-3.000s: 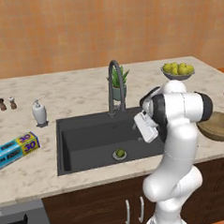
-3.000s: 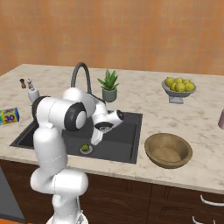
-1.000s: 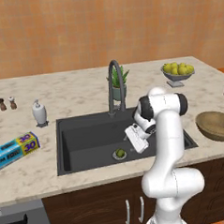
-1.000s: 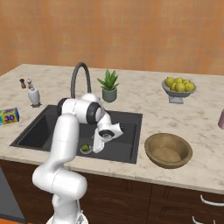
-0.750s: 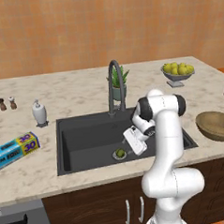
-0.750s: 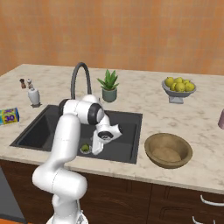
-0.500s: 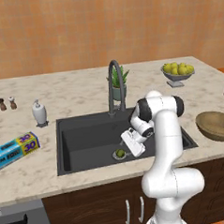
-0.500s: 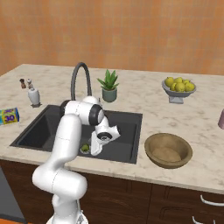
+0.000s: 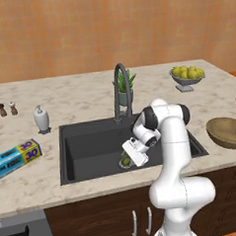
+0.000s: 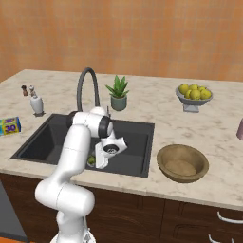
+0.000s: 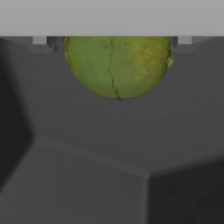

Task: Pick the lime from the sink and place it in the bowl. Then pick the bowl and place it in the microwave. Then close the microwave door and press the start button.

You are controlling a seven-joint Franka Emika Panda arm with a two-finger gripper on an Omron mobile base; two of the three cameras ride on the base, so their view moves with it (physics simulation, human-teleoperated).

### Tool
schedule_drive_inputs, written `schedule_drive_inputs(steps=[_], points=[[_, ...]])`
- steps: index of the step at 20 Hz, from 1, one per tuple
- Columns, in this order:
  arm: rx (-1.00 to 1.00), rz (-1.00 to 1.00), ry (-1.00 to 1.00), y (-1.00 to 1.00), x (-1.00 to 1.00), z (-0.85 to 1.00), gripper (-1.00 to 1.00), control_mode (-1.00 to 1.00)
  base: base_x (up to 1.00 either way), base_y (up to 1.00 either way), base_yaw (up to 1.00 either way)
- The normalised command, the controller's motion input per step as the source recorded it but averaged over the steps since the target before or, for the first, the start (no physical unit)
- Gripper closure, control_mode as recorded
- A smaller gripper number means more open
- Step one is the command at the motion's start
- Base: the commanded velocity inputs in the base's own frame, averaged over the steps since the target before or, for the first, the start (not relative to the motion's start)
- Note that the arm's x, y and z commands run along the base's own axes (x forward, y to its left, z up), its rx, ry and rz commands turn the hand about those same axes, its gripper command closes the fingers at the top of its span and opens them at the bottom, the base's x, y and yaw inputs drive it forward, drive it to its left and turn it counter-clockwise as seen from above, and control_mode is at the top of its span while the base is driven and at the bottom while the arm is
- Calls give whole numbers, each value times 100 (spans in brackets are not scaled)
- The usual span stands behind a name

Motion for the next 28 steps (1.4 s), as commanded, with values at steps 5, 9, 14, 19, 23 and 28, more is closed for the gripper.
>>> schedule_drive_inputs(steps=[5,9,14,19,23,28], points=[[0,4,0,26,7,-20,100,-100,0,0,0],[0,3,0,6,0,-15,100,-100,0,0,0],[4,1,-5,-6,-15,10,100,-100,0,0,0],[7,0,-13,-25,-24,67,100,-100,0,0,0],[5,0,-12,-25,-15,94,100,-100,0,0,0],[0,0,-6,0,-20,100,100,-100,0,0,0]])
